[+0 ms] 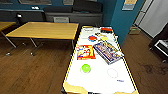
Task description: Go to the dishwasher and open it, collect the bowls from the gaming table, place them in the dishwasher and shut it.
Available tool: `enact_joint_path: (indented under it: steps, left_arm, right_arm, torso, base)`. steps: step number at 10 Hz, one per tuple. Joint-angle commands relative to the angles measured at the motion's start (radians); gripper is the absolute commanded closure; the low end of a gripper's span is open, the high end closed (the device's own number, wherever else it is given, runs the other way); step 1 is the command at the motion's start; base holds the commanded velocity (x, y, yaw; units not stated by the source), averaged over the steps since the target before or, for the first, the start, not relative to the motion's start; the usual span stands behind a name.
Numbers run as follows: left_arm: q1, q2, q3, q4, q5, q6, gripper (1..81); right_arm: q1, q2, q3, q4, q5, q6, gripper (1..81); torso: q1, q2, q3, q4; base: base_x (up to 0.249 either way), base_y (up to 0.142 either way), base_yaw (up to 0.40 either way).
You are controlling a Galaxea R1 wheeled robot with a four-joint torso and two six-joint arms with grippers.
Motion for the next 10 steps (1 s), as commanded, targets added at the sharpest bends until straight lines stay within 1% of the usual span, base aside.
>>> enact_joint_path:
  steps: [1, 2, 3, 4, 5, 6, 7, 8, 9, 10]
  left_arm:
    - [-0.012, -0.276, 0.283, -0.001, -0.059, -0.066, 1.0]
    - [-0.038, -0.325, 0.359, 0.002, -0.061, -0.076, 1.0]
    - [-0.074, -0.369, 0.425, -0.003, -0.059, -0.088, 1.0]
    - [-0.123, -0.431, 0.518, -0.001, -0.059, -0.129, 1.0]
    - [-0.177, -0.49, 0.605, -0.001, -0.052, -0.154, 1.0]
    - [-0.234, -0.551, 0.688, -0.008, -0.042, -0.158, 1.0]
    - [-0.284, -0.592, 0.742, -0.031, -0.016, -0.168, 1.0]
    - [-0.343, -0.628, 0.796, -0.06, 0.024, -0.178, 1.0]
    - [-0.405, -0.645, 0.837, -0.107, 0.072, -0.195, 1.0]
    - [-0.484, -0.637, 0.869, -0.159, 0.151, -0.203, 1.0]
  right_arm:
    - [-0.232, 0.193, -0.11, -0.092, 0.27, -0.045, 81.1]
    - [-0.27, 0.243, -0.133, -0.135, 0.305, -0.045, 81.1]
    - [-0.305, 0.279, -0.162, -0.163, 0.335, -0.044, 81.1]
    - [-0.335, 0.329, -0.198, -0.186, 0.376, -0.044, 81.1]
    - [-0.345, 0.369, -0.231, -0.201, 0.394, -0.044, 81.1]
    - [-0.348, 0.406, -0.253, -0.212, 0.394, -0.044, 81.1]
    - [-0.353, 0.43, -0.265, -0.215, 0.394, -0.045, 81.1]
    - [-0.355, 0.452, -0.267, -0.221, 0.394, -0.057, 81.1]
    - [-0.356, 0.476, -0.268, -0.229, 0.396, -0.064, 81.1]
    - [-0.355, 0.495, -0.282, -0.229, 0.396, -0.067, 81.1]
  torso:
    - [0.0, 0.0, 0.0, 0.0]
    - [0.0, 0.0, 0.0, 0.0]
    - [0.0, 0.0, 0.0, 0.0]
    - [0.0, 0.0, 0.0, 0.0]
    - [0.0, 0.0, 0.0, 0.0]
    - [0.0, 0.0, 0.0, 0.0]
    - [-0.001, 0.0, 0.0, 0.0]
    - [-0.001, 0.0, 0.0, 0.0]
    - [-0.001, 0.0, 0.0, 0.0]
    - [-0.001, 0.0, 0.0, 0.0]
  base:
    - [0.0, 0.0, 0.0]
    - [0.0, 0.0, 0.0]
    - [0.0, 0.0, 0.0]
    - [0.0, 0.0, 0.0]
    - [0.0, 0.0, 0.0]
    - [0.0, 0.0, 0.0]
    - [0.0, 0.0, 0.0]
    - [0.0, 0.0, 0.0]
    - [0.0, 0.0, 0.0]
    - [0.0, 0.0, 0.0]
